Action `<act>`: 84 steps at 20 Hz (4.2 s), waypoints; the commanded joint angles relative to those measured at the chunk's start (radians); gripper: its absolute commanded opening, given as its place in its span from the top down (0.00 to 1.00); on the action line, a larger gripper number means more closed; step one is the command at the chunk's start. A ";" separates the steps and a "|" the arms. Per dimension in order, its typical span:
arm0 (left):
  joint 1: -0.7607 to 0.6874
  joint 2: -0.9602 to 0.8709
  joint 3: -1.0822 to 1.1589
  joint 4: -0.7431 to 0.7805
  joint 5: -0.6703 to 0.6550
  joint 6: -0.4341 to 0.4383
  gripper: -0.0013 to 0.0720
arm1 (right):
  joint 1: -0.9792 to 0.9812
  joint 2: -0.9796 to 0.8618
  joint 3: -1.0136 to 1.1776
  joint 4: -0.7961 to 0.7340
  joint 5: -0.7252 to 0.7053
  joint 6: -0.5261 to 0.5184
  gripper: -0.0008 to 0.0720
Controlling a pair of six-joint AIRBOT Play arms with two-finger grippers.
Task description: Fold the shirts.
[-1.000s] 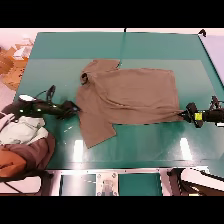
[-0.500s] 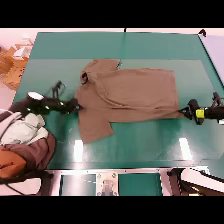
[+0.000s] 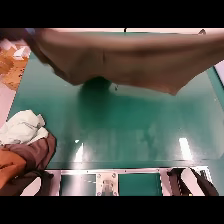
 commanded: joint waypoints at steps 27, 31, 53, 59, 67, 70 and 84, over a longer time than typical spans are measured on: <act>-0.123 -0.889 0.006 0.080 0.385 -0.081 0.96 | 0.268 -1.051 0.034 -0.023 -0.234 -0.202 0.97; -0.123 -0.962 0.164 0.043 0.420 -0.077 0.95 | 0.294 -1.170 0.278 -0.021 -0.226 -0.150 0.97; -0.124 -0.968 0.060 0.406 -0.154 -0.161 0.95 | 0.293 -1.183 0.312 -0.580 0.246 -0.051 0.97; -0.123 -0.968 0.056 0.304 -0.124 -0.160 0.72 | 0.322 -1.183 0.303 -0.583 0.253 -0.025 0.66; -0.033 -0.919 0.107 0.318 -0.573 -0.268 0.29 | 0.272 -1.030 0.317 -0.841 0.474 0.136 0.86; -0.026 -0.740 -0.060 0.384 -0.565 -0.236 0.96 | 0.251 -0.834 0.072 -0.842 0.441 0.139 0.98; -0.026 0.023 -1.297 0.120 0.165 -0.241 0.06 | 0.194 -0.090 -1.064 -0.563 -0.122 0.258 0.30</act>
